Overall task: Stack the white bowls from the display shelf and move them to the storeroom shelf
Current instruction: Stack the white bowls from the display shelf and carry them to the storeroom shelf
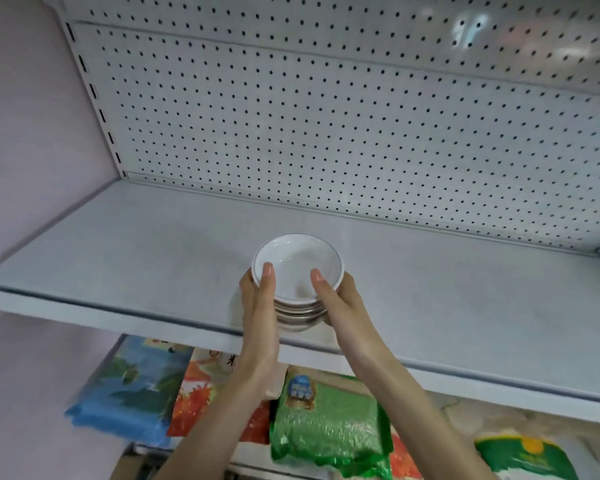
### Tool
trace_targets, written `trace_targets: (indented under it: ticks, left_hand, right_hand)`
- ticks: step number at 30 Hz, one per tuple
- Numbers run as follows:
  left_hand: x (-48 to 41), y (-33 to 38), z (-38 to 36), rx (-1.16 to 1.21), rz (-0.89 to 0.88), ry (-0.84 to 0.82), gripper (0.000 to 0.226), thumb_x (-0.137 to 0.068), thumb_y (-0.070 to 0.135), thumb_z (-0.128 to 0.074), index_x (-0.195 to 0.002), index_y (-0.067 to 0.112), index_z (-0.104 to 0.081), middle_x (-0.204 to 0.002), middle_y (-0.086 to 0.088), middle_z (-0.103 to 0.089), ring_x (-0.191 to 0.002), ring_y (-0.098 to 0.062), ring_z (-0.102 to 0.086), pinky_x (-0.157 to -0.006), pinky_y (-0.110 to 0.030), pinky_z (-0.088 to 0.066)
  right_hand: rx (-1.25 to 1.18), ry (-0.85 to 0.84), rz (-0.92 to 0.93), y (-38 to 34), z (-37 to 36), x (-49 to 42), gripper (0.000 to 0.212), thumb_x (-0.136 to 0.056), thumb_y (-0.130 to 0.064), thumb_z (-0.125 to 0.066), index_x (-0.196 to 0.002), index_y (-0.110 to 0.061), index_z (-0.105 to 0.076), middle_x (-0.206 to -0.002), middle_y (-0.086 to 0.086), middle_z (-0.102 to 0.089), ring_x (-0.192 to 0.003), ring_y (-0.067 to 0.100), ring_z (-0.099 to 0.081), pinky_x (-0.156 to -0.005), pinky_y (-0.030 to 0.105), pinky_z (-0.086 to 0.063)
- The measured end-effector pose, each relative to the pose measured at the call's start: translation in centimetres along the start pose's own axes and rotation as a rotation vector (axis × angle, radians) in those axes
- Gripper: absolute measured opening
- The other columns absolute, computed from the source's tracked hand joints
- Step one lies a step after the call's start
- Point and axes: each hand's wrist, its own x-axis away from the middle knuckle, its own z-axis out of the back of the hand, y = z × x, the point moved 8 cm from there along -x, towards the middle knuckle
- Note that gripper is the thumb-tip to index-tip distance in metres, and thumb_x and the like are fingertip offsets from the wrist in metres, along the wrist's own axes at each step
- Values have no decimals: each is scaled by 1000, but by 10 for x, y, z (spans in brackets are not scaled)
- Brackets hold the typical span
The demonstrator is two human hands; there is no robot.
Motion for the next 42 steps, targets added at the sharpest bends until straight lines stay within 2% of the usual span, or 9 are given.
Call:
trace_targets:
  ticks: [11,17,20,23,28,33,35,39,42]
  left_hand:
    - [-49,-8,-3,-80,-41,15,73,-83,66,-48,-138,18,-41,-133,-2,-53,-123,-16,-52,-108,-43,-41]
    - [-60,-8,-4,-151,-79,-65,71,-83,72,-43,-135,23,-39,-134,3,-50,-126,-13,-49,-105,-31,-40]
    - [-66,-14,3,-180,-90,-108,89,-73,80,-40,-140,22,-40,-138,2,-51,-128,-11,-49,-112,-40,-37]
    - [-69,-17,8,-232,-118,-181,82,-80,80,-37,-142,28,-42,-143,7,-50,-134,-9,-43,-116,-40,-31]
    - [-75,-15,46,-550,-206,-98,68,-82,75,-18,-141,43,-31,-156,10,-27,-144,-7,-23,-121,-40,-18]
    - [-78,10,57,-1233,-603,-22,77,-97,60,0,-145,17,-42,-153,-6,-40,-147,-21,-24,-122,-43,-6]
    - [-86,5,64,-1308,-540,12,84,-93,64,8,-148,19,-37,-155,-5,-36,-149,-21,-19,-122,-43,-2]
    - [-96,-14,66,-1460,-416,-45,95,-81,71,23,-154,27,-17,-162,-1,-17,-151,-16,-4,-122,-43,6]
    - [-100,-19,68,-1511,-367,-51,98,-76,73,27,-155,29,-12,-163,0,-12,-151,-16,0,-121,-43,8]
  right_hand:
    - [26,-86,47,7,0,-49,50,-87,-38,-61,-131,-23,-45,-123,-9,-60,-111,2,-57,-91,19,-48]
    - [66,-85,61,18,3,-60,69,-73,-52,-71,-132,-27,-46,-124,-11,-60,-114,6,-58,-100,33,-47]
    - [109,-117,107,21,4,-61,73,-71,-43,-72,-135,-26,-40,-129,-11,-54,-115,-1,-54,-91,16,-48]
    - [183,-128,185,24,1,-62,85,-68,-31,-84,-134,-34,-30,-132,-10,-46,-118,-7,-48,-89,7,-44]
    - [367,-57,267,35,-2,-69,96,-54,-26,-92,-120,-47,-27,-123,-19,-49,-107,-14,-47,-86,-3,-35]
    - [345,4,261,42,5,-77,97,-53,-20,-93,-127,-35,-32,-111,-32,-49,-97,-25,-46,-76,-6,-32]
    - [322,8,222,43,4,-87,99,-52,-22,-94,-132,-30,-35,-110,-32,-50,-100,-16,-51,-79,-3,-35]
    - [275,39,182,36,4,-123,112,-37,-40,-93,-134,-26,-37,-121,-13,-58,-115,9,-57,-97,30,-48]
    - [247,56,186,28,6,-159,107,-41,-25,-96,-133,-20,-40,-127,-3,-59,-117,11,-57,-101,35,-47]
